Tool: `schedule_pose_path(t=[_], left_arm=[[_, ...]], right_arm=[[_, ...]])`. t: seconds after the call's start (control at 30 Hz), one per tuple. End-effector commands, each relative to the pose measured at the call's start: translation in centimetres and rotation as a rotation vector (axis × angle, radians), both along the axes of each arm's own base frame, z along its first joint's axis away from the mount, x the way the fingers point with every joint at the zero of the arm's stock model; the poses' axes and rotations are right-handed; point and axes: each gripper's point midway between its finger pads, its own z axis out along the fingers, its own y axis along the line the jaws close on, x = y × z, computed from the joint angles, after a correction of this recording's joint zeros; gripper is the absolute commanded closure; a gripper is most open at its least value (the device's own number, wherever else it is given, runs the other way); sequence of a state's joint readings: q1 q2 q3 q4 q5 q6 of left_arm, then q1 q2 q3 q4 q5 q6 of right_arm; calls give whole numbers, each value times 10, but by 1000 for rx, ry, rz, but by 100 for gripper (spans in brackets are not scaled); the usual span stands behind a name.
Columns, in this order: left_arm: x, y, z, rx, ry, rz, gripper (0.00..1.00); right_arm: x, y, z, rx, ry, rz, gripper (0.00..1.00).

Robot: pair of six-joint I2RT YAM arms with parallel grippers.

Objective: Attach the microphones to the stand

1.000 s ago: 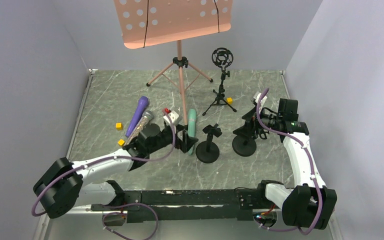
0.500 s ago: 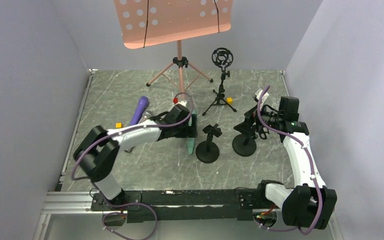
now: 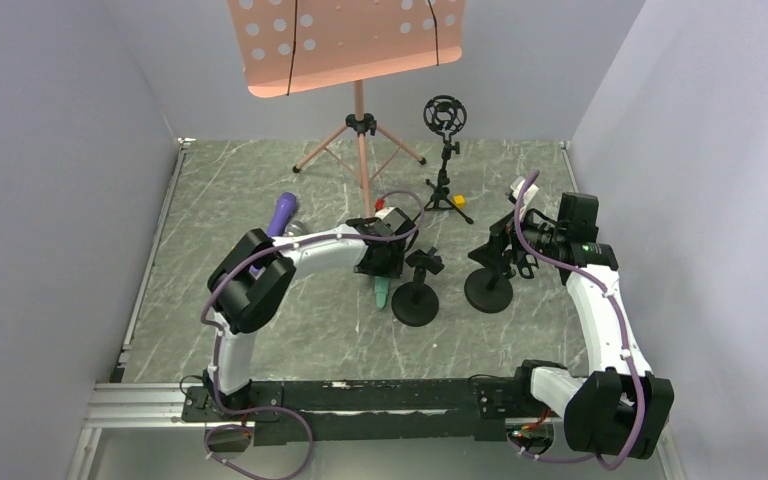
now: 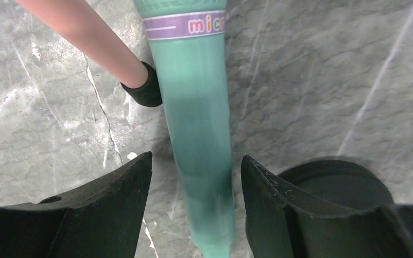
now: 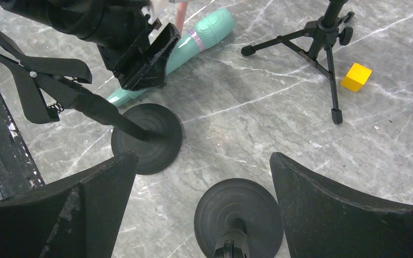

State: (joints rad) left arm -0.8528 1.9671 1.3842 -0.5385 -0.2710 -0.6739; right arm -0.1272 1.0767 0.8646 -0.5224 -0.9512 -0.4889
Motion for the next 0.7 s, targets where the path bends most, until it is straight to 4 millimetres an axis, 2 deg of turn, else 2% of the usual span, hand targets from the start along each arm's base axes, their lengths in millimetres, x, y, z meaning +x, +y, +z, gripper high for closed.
schedule_pose_path(t=[0.0, 0.07, 0.13, 0.3, 0.37, 0.5, 0.67], left_arm=[[0, 4, -3, 70, 2, -3, 34], [1, 4, -6, 82, 4, -6, 35], [2, 3, -8, 90, 5, -15, 50], [3, 3, -8, 119, 1, -29, 68], [2, 3, -4, 112, -7, -30, 79], [1, 5, 14, 66, -50, -23, 90], [-1, 7, 59, -51, -160, -30, 98]], right_arm=[[2, 2, 12, 1, -55, 12, 0], [2, 2, 12, 0, -56, 11, 0], [2, 2, 11, 1, -53, 12, 0], [2, 2, 11, 2, -49, 13, 0], [2, 2, 11, 1, -50, 12, 0], [2, 2, 11, 2, -50, 14, 0], [2, 2, 11, 2, -52, 16, 0]])
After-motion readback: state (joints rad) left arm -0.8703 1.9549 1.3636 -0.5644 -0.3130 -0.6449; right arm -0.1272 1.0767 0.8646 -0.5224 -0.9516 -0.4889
